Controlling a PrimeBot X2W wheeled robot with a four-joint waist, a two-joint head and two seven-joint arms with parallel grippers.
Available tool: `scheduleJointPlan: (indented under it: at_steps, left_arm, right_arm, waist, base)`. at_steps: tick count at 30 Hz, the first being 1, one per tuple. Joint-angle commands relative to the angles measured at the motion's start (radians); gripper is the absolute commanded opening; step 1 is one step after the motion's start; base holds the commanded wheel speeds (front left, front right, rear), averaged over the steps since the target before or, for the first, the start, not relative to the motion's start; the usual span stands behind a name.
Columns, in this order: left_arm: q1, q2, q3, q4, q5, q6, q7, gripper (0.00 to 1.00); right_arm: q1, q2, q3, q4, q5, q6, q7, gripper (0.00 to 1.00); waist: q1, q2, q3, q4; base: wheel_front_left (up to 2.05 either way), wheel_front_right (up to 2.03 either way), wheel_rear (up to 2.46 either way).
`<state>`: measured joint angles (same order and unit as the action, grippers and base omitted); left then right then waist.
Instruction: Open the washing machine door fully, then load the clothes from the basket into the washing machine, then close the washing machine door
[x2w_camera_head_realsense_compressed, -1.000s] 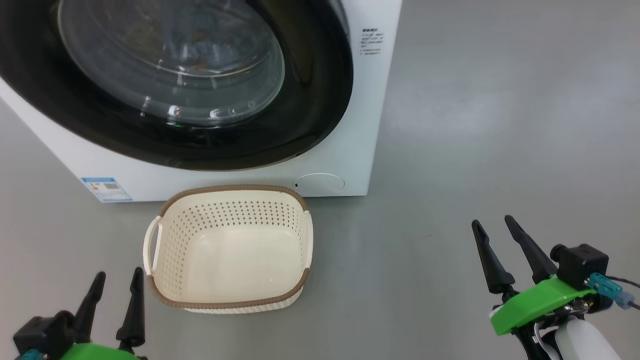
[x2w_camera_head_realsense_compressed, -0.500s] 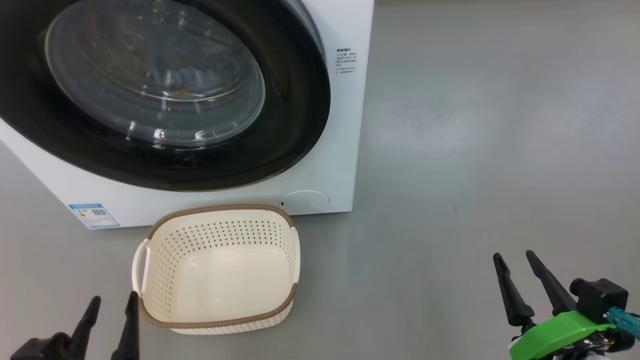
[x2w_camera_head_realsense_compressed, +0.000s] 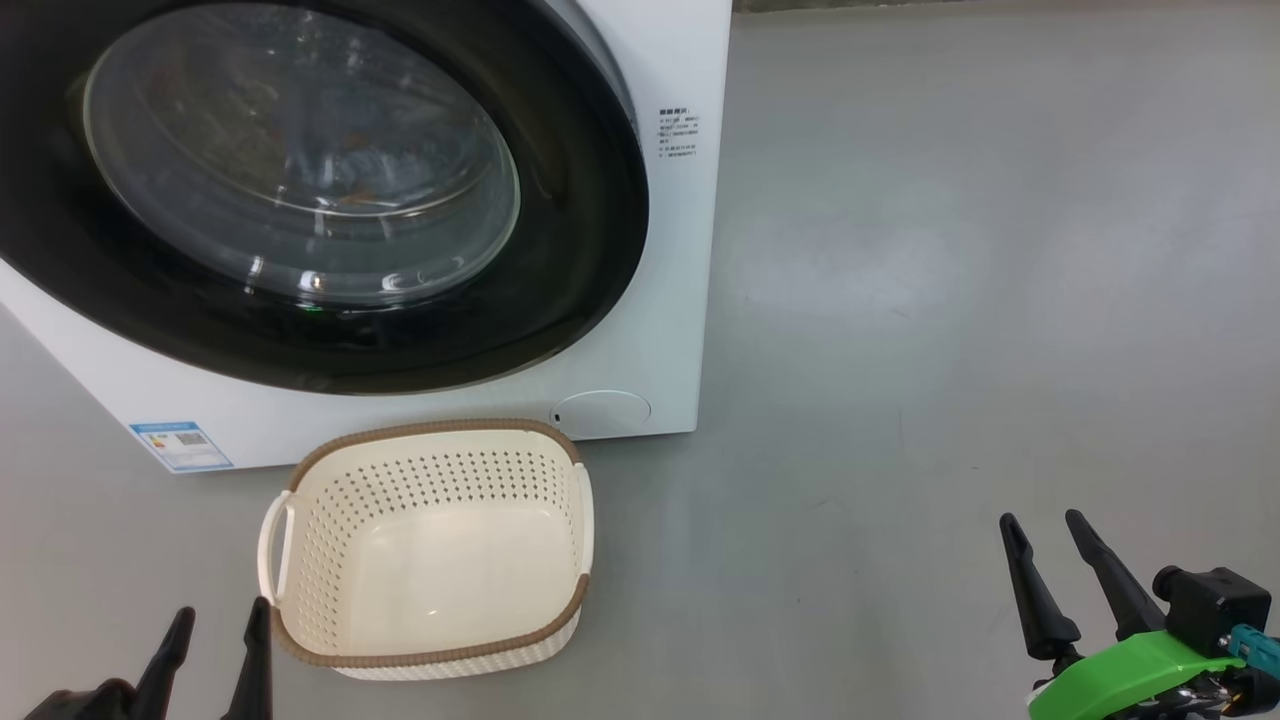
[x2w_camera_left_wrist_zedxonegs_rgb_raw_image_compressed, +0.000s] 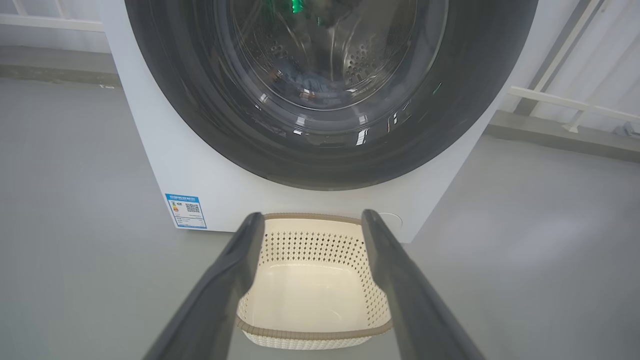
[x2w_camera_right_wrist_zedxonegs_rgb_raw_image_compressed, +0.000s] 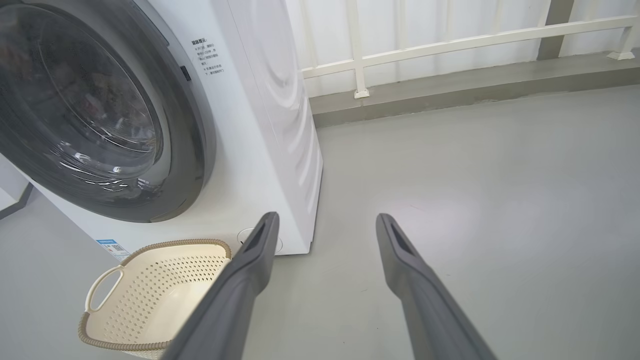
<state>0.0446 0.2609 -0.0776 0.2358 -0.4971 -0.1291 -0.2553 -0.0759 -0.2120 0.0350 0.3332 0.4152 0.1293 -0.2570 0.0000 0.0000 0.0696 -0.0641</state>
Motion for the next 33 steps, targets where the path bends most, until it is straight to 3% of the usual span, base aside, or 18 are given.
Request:
scheduleJointPlan:
  at_steps: [1, 23, 24, 25, 30, 33]
  left_arm:
    - [-0.024, 0.029, 0.041, -0.024, 0.003, -0.002, -0.006, 1.00]
    - [-0.029, 0.022, 0.046, -0.027, 0.006, -0.002, -0.006, 1.00]
    - [-0.029, 0.021, 0.048, -0.027, 0.006, -0.002, -0.006, 0.00]
    - [0.000, -0.003, 0.006, 0.000, -0.001, 0.000, 0.000, 0.00]
    - [0.003, -0.061, -0.018, 0.055, 0.000, 0.000, 0.001, 0.00]
    - [0.001, -0.068, -0.015, 0.055, -0.024, 0.000, 0.008, 0.00]
  right_arm:
    - [0.010, -0.010, 0.016, -0.026, -0.003, 0.001, -0.005, 1.00]
    - [0.009, -0.009, 0.015, -0.029, -0.005, 0.001, -0.005, 1.00]
    - [0.009, -0.009, 0.015, -0.030, -0.005, 0.001, -0.005, 0.00]
    - [0.011, 0.004, -0.005, 0.000, 0.001, 0.000, 0.000, 0.00]
    - [0.028, 0.039, 0.001, 0.063, 0.000, 0.000, 0.001, 0.00]
    - [0.029, 0.043, -0.001, 0.061, 0.026, 0.000, 0.009, 0.00]
  waist:
    - [0.0000, 0.0000, 0.001, 0.000]
    - [0.0000, 0.0000, 0.004, 0.005]
    - [0.0000, 0.0000, 0.004, 0.005]
    - [0.0000, 0.0000, 0.004, 0.005]
    - [0.0000, 0.0000, 0.004, 0.005]
    - [0.0001, 0.0000, 0.003, 0.006]
  base:
    - [0.00, 0.00, 0.00]
    - [0.00, 0.00, 0.00]
    - [0.00, 0.00, 0.00]
    - [0.00, 0.00, 0.00]
    - [0.00, 0.00, 0.00]
    - [0.00, 0.00, 0.00]
